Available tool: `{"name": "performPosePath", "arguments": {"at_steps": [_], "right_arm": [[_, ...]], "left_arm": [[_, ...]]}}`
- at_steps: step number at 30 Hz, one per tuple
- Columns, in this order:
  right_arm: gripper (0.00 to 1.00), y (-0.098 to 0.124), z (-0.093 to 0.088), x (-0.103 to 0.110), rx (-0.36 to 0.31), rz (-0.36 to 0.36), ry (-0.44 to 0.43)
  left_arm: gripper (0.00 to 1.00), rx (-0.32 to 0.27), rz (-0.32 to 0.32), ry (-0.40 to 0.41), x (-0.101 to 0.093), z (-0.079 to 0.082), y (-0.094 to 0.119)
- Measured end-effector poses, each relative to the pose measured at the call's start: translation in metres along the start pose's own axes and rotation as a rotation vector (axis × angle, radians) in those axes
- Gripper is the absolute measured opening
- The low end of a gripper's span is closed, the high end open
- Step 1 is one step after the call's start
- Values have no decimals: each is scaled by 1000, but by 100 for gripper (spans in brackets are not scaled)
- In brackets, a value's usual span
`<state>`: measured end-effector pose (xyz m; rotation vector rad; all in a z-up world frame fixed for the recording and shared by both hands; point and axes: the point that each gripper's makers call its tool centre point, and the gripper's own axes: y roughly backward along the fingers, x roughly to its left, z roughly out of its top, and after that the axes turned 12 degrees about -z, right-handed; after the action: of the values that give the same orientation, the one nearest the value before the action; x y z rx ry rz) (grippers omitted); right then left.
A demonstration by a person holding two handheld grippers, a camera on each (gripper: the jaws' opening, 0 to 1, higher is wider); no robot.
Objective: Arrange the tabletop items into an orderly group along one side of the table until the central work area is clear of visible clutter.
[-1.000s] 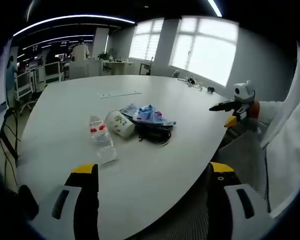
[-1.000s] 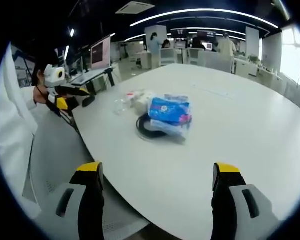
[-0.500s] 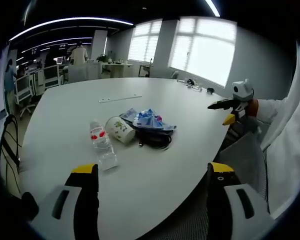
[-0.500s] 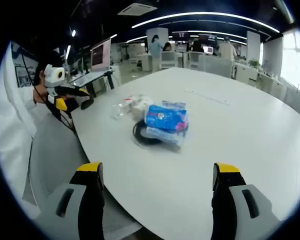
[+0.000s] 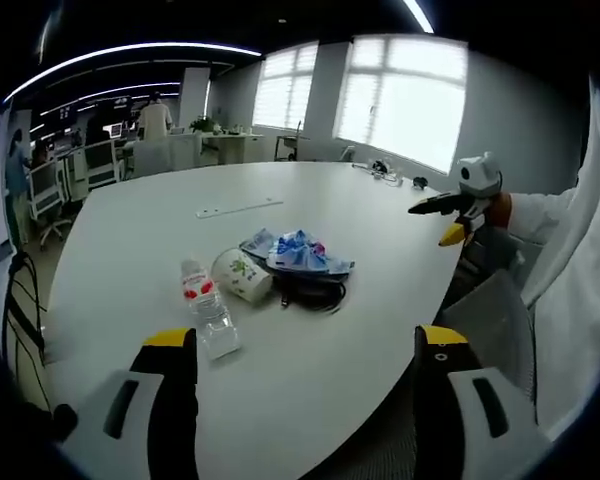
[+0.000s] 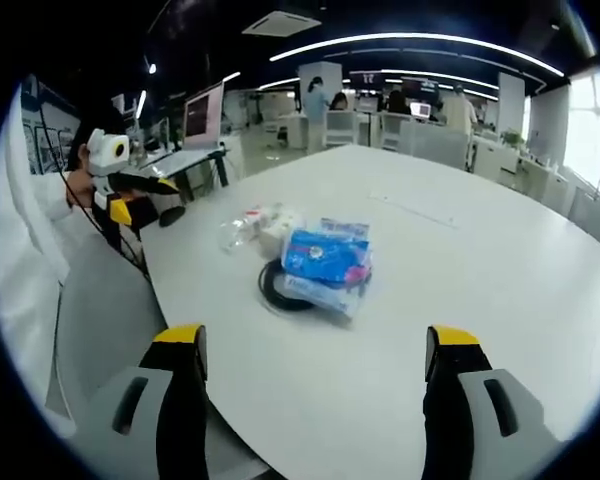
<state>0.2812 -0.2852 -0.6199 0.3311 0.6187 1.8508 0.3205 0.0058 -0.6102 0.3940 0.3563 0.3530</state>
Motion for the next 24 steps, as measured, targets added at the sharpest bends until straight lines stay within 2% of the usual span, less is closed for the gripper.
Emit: {"name": "performPosePath", "arguments": {"at_steps": [24], "right_arm": [[87, -37, 32, -12, -24, 27, 25]], "left_arm": [[91, -22, 0, -12, 17, 28, -19]]}}
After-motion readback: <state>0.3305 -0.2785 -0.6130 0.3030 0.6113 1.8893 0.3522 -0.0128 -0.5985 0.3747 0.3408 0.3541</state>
